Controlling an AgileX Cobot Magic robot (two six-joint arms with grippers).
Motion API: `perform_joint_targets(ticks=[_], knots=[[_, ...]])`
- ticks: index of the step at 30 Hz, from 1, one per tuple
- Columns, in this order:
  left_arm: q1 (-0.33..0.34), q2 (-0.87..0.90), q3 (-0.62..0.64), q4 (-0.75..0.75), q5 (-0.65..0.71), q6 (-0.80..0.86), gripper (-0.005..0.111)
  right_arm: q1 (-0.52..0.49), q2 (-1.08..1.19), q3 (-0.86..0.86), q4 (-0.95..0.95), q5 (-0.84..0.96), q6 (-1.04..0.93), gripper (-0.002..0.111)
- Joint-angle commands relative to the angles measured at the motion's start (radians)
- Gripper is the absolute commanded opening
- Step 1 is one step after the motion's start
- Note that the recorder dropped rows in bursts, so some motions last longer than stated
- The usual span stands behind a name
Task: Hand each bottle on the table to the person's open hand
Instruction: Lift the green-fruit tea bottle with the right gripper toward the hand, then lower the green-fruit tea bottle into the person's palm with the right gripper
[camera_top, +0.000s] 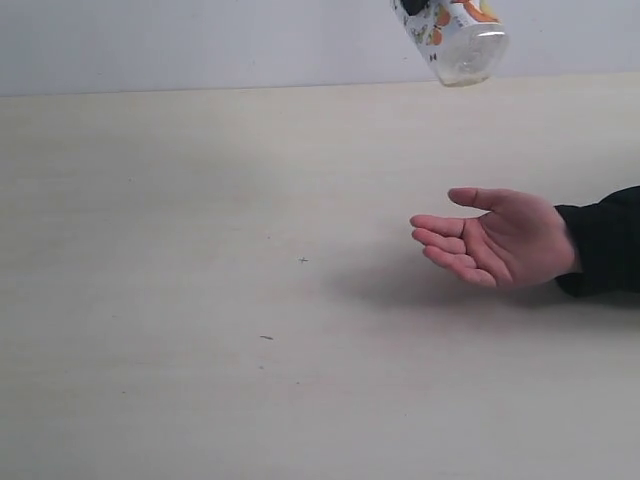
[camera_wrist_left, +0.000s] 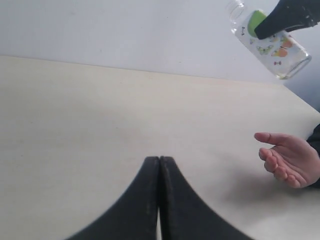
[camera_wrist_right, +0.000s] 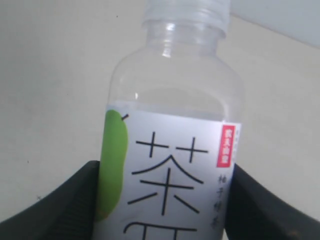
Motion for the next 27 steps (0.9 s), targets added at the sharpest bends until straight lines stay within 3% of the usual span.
perform_joint_targets(ticks=[1,15,27], knots=[[0.002,-0.003,0.003,-0.001,-0.005,0.007,0.0,-0.001,-0.126,0.151,-0.066,-0.001,0.005,0.0],[0.002,-0.003,0.003,-0.001,-0.005,0.007,0.0,-0.001,-0.524,0.527,-0.112,-0.001,0.024,0.0],[0.002,-0.003,0.003,-0.001,-0.005,0.007,0.0,-0.001,-0.607,0.821,-0.102,-0.09,0.077,0.0]])
